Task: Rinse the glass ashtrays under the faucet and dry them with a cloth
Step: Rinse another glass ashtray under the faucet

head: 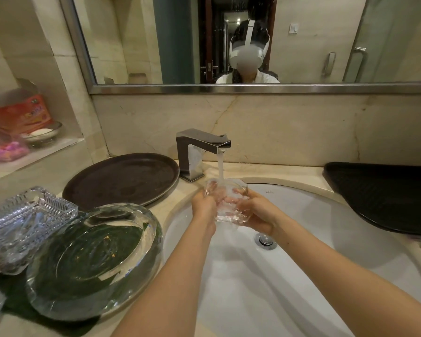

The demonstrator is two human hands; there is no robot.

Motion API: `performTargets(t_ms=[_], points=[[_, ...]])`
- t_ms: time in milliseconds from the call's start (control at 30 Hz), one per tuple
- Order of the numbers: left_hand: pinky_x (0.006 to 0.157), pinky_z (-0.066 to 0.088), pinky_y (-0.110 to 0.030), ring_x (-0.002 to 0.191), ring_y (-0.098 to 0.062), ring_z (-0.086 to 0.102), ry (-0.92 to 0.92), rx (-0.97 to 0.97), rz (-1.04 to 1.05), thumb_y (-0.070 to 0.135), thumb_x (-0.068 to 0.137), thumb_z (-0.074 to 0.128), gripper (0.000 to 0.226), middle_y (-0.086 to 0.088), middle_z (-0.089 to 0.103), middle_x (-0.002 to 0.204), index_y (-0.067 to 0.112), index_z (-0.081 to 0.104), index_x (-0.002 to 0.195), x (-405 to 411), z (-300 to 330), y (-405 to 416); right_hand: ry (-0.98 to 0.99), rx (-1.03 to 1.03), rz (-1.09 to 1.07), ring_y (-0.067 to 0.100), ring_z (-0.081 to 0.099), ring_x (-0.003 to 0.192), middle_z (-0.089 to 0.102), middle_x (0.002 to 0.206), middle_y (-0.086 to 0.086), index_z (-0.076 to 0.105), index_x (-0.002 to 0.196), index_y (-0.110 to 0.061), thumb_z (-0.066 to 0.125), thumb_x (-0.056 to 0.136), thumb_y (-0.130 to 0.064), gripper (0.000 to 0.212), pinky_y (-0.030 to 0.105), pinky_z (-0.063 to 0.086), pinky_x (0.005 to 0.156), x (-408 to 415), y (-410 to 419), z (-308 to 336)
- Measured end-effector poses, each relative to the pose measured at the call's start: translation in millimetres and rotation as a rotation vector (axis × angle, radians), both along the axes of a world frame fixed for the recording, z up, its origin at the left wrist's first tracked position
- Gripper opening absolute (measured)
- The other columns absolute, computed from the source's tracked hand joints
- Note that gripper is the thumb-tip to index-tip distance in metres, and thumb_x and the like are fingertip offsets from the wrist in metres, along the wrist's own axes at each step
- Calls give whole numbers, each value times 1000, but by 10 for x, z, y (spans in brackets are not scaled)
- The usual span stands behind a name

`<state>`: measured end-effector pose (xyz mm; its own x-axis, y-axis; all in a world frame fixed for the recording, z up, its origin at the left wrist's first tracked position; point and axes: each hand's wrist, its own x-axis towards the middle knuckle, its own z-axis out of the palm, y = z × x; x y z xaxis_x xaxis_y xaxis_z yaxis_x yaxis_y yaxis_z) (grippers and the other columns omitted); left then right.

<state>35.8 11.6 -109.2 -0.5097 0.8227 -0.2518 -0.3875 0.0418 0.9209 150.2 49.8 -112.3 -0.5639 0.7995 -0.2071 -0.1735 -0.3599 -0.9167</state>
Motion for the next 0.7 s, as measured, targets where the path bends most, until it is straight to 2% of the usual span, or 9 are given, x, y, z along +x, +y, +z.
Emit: performTargets(t_ms=[67, 133, 200, 300, 400, 533, 600, 700], points=[[66, 52, -30, 85, -21, 65, 8, 12, -35, 4, 91, 57, 22, -4, 68, 97, 19, 62, 106, 5, 15, -18, -67, 65, -31, 26, 66, 80, 67, 93, 13, 47, 96, -14, 41, 83, 20, 37, 34, 49, 60, 21, 15, -16], [72, 47, -26, 91, -19, 62, 96, -3, -36, 2, 88, 60, 31, 0, 66, 103, 17, 59, 115, 6, -36, -6, -243, 248, -92, 22, 68, 73, 70, 83, 10, 45, 89, -14, 55, 82, 14, 30, 31, 43, 55, 45, 50, -48], [80, 45, -28, 91, -19, 61, 194, -45, -40, 3, 86, 64, 28, -2, 65, 104, 13, 59, 112, 19, -67, -2, -394, 449, -160, 16, 68, 67, 70, 81, 10, 44, 80, -15, 60, 80, 10, 30, 25, 43, 51, 60, 95, -61], [86, 46, -31, 101, -21, 59, 311, -123, -38, 7, 86, 64, 29, -4, 65, 108, 12, 62, 115, 34, -83, 3, -551, 809, -265, 3, 62, 63, 65, 79, 6, 43, 72, -21, 58, 82, 9, 35, 16, 46, 59, 64, 114, -35], [79, 43, -28, 96, -21, 57, 508, -146, 23, 9, 91, 57, 24, -6, 65, 110, 13, 64, 114, 71, -32, -24, -704, 1070, -325, 15, 51, 64, 61, 71, 1, 43, 76, -17, 60, 85, 0, 25, 25, 39, 59, 72, 52, 15], [79, 46, -26, 101, -20, 59, 835, -31, 79, 15, 94, 54, 20, -5, 65, 110, 15, 64, 112, 148, 32, -117, -852, 1322, -333, 36, 50, 64, 60, 72, 16, 45, 89, -7, 49, 81, 8, 18, 41, 42, 57, 144, -60, 120], [81, 49, -29, 101, -20, 60, 951, 20, 81, 18, 94, 54, 21, -5, 66, 108, 16, 63, 113, 174, 37, -173, -947, 1393, -330, 39, 51, 65, 62, 74, 19, 46, 96, -6, 47, 80, 7, 21, 41, 42, 56, 222, -121, 153], [84, 50, -29, 102, -21, 61, 1109, 105, 58, 17, 94, 55, 24, -5, 67, 109, 15, 63, 116, 204, 51, -248, -980, 1461, -375, 42, 53, 63, 62, 72, 22, 49, 99, -2, 49, 81, 6, 20, 41, 43, 54, 355, -200, 154]])
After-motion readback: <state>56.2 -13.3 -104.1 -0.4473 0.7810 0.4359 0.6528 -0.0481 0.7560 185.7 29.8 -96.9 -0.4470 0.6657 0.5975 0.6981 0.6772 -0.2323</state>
